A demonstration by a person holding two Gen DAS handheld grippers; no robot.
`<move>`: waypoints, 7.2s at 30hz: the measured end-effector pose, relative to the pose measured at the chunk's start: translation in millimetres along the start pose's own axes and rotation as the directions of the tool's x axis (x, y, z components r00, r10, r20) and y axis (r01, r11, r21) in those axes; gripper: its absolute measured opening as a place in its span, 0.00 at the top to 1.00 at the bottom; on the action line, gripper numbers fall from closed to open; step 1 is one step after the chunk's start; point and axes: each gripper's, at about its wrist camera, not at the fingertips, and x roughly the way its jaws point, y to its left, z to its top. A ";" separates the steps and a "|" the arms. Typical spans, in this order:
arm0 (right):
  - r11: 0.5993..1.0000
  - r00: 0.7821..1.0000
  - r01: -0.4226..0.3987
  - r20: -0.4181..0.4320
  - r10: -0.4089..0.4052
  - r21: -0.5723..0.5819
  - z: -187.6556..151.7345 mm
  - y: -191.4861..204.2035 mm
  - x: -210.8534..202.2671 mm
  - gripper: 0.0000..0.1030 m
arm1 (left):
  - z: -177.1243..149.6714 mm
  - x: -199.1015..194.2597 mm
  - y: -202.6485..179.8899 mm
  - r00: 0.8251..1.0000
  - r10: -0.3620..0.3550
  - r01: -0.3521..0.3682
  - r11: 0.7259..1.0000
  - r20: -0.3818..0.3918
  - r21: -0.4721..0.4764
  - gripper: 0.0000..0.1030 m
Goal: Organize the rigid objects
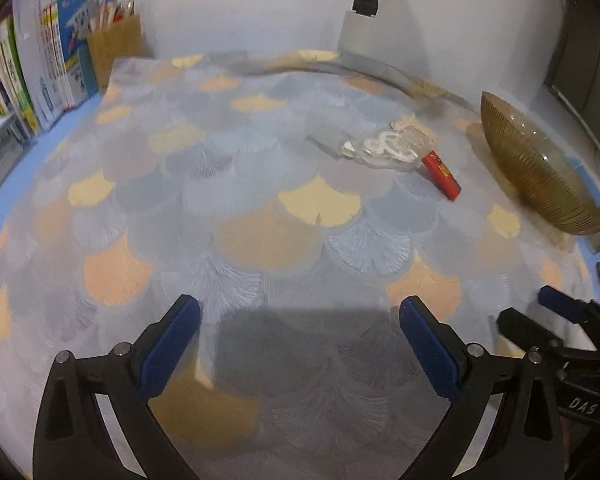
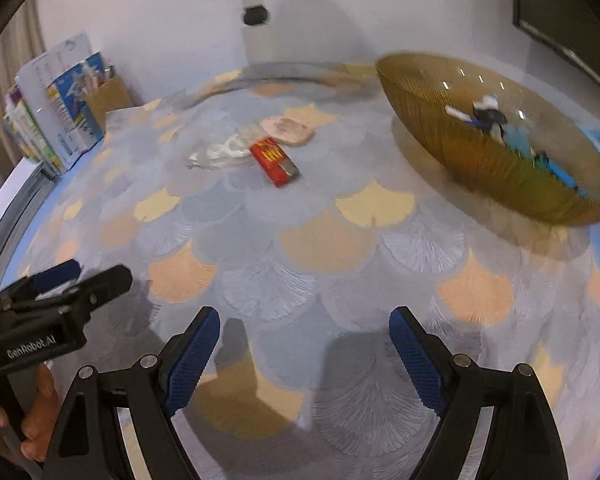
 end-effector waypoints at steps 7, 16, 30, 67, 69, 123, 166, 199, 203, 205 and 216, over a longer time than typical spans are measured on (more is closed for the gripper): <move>0.997 0.998 0.059 -0.031 -0.061 -0.055 -0.4 11.4 3.3 0.02 | -4.9 2.3 -11.5 0.997 0.072 -0.071 0.995 -0.011 0.065 0.01; 0.994 0.995 0.080 -0.047 -0.084 -0.080 -0.4 15.0 5.7 0.00 | -5.7 2.7 -10.2 0.998 0.069 -0.068 0.995 -0.009 0.067 0.01; 0.993 0.995 0.076 -0.053 -0.081 -0.087 2.2 16.4 7.7 0.00 | 4.3 1.5 10.3 0.997 -0.073 0.073 0.996 -0.006 -0.048 0.13; 0.999 0.995 -0.025 -0.097 0.022 -0.031 57.3 12.8 13.3 0.78 | 61.3 3.8 -2.0 0.972 -0.233 0.227 0.955 0.011 0.190 0.61; 0.998 0.990 -0.048 -0.131 0.053 0.038 36.6 -1.0 -2.8 0.78 | 48.6 -2.5 -8.8 0.971 -0.238 0.234 0.952 -0.006 0.199 0.61; 0.976 0.949 -0.097 0.313 0.033 0.193 20.7 -105.2 -155.8 0.79 | 77.4 -70.9 -107.6 0.951 -0.292 0.255 0.927 0.105 0.273 0.70; 0.998 0.980 0.011 0.197 -0.024 0.070 1.2 -41.2 -74.6 0.18 | 8.6 -21.8 5.2 0.995 -0.093 0.093 0.996 0.031 -0.004 0.23; 0.994 0.980 0.071 -0.193 -0.054 0.083 -1.8 -29.2 -19.7 0.18 | 7.3 -17.2 -22.0 0.997 -0.072 0.075 0.965 -0.022 0.252 0.11; 0.967 0.982 -0.118 -0.117 0.146 0.224 33.5 -28.4 -30.6 0.18 | 38.4 -29.5 -35.7 0.996 -0.057 0.023 0.920 0.074 0.392 0.10; 0.981 0.995 -0.052 -0.079 0.068 0.189 52.5 -20.5 -22.5 0.18 | 53.3 -23.8 -40.5 0.993 -0.065 0.014 0.888 0.096 0.460 0.10; 0.990 0.990 0.138 -0.028 -0.139 -0.035 108.0 12.0 68.3 0.41 | 111.6 61.7 -49.7 0.978 -0.206 0.186 0.800 -0.031 0.571 0.15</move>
